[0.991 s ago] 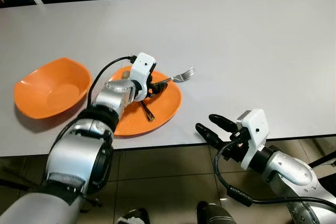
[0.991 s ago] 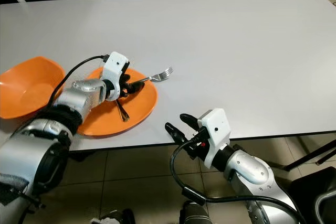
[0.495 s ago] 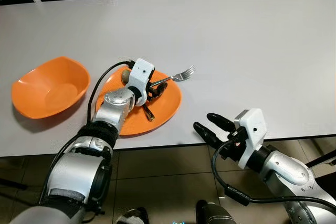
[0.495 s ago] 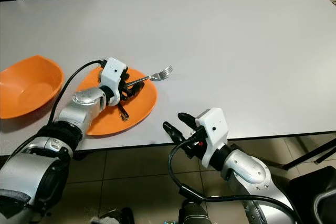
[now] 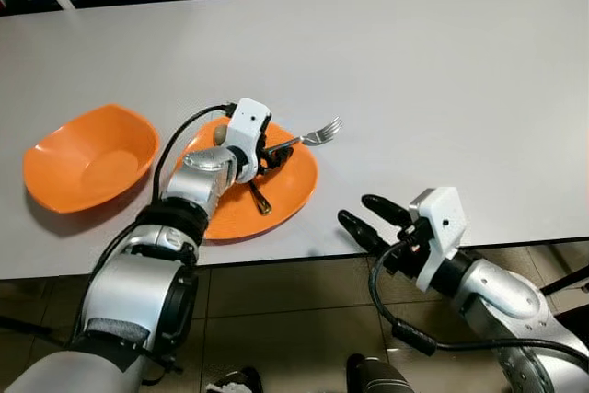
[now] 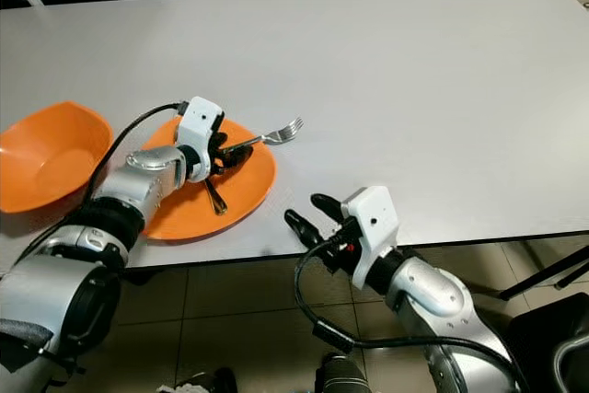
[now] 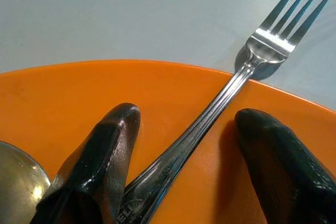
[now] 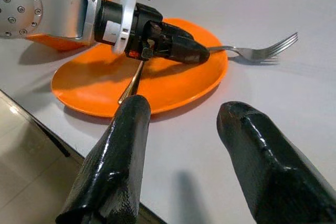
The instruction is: Setting the table
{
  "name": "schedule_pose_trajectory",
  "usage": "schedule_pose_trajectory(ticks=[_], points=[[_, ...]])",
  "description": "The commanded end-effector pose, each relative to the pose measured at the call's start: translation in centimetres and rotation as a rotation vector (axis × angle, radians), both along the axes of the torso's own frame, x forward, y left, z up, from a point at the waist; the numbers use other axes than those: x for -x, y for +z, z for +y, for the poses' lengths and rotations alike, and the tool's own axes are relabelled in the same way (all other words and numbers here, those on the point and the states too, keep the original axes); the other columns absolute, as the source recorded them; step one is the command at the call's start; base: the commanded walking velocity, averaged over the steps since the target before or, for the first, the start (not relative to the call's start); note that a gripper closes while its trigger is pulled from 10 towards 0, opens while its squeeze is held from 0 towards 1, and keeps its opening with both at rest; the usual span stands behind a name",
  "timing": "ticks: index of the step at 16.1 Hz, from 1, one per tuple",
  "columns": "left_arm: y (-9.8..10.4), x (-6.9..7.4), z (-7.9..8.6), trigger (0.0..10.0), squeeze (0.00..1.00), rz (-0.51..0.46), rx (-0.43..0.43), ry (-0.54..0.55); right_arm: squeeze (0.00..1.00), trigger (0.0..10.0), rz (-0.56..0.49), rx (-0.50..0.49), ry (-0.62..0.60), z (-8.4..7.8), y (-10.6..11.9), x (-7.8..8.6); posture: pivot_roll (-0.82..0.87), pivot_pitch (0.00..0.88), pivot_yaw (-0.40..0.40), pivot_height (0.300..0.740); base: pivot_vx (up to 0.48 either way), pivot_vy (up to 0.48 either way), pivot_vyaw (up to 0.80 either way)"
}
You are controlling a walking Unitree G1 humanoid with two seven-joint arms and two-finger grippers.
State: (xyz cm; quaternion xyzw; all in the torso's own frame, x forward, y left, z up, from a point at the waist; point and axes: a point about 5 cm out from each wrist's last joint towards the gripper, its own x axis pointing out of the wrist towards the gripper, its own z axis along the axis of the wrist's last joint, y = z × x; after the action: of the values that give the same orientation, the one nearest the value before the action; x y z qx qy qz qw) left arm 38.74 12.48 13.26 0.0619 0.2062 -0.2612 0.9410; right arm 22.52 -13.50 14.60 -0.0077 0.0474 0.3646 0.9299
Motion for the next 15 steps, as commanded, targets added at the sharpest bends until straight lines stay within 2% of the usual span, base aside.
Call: schedule_pose_trajectory(ticks=[1, 2, 3, 7, 8, 12, 13, 15], points=[[-6.62, 3.42, 1.63, 8.5, 0.0, 0.326, -0.073, 0.049, 0.0, 10.0, 0.006, 0.004, 0.01, 0.13, -0.19, 0.06, -0.3, 0.182, 0.06, 0.74, 0.0, 0.0, 0.0], [-6.61, 3.4, 1.67, 3.3, 0.0, 0.323, -0.091, 0.042, 0.0, 10.0, 0.005, 0.005, 0.011, 0.13, -0.2, 0.04, -0.3, 0.18, 0.058, 0.74, 0.0, 0.0, 0.0], [-6.59, 3.39, 1.66, 0.0, 0.0, 0.322, -0.098, 0.04, 0.0, 10.0, 0.005, 0.005, 0.011, 0.14, -0.2, 0.03, -0.3, 0.18, 0.058, 0.74, 0.0, 0.0, 0.0], [-6.4, 3.29, 1.27, 0.0, 0.0, 0.3, -0.136, 0.004, 0.0, 10.0, 0.006, 0.005, 0.013, 0.27, -0.28, -0.01, -0.3, 0.181, 0.058, 0.74, 0.0, 0.0, 0.0], [-6.38, 3.25, 1.24, 9.8, 0.0, 0.29, -0.15, 0.003, 0.0, 10.0, 0.006, 0.004, 0.013, 0.29, -0.27, -0.01, -0.3, 0.183, 0.058, 0.74, 0.0, 0.0, 0.0], [-6.41, 3.26, 1.08, 10.0, 0.0, 0.279, -0.18, -0.02, 0.0, 10.0, 0.009, 0.007, 0.014, 0.26, -0.35, 0.03, -0.3, 0.185, 0.06, 0.74, 0.0, 0.0, 0.0], [-6.47, 3.29, 1.15, 0.0, 0.0, 0.269, -0.189, -0.024, 0.0, 10.0, 0.009, 0.006, 0.012, 0.28, -0.37, 0.01, -0.3, 0.185, 0.06, 0.74, 0.0, 0.0, 0.0], [-6.6, 3.38, 1.17, 0.0, 0.0, 0.272, -0.191, -0.024, 0.0, 10.0, 0.01, 0.006, 0.012, 0.29, -0.42, 0.02, -0.3, 0.186, 0.062, 0.74, 0.0, 0.0, 0.0]])
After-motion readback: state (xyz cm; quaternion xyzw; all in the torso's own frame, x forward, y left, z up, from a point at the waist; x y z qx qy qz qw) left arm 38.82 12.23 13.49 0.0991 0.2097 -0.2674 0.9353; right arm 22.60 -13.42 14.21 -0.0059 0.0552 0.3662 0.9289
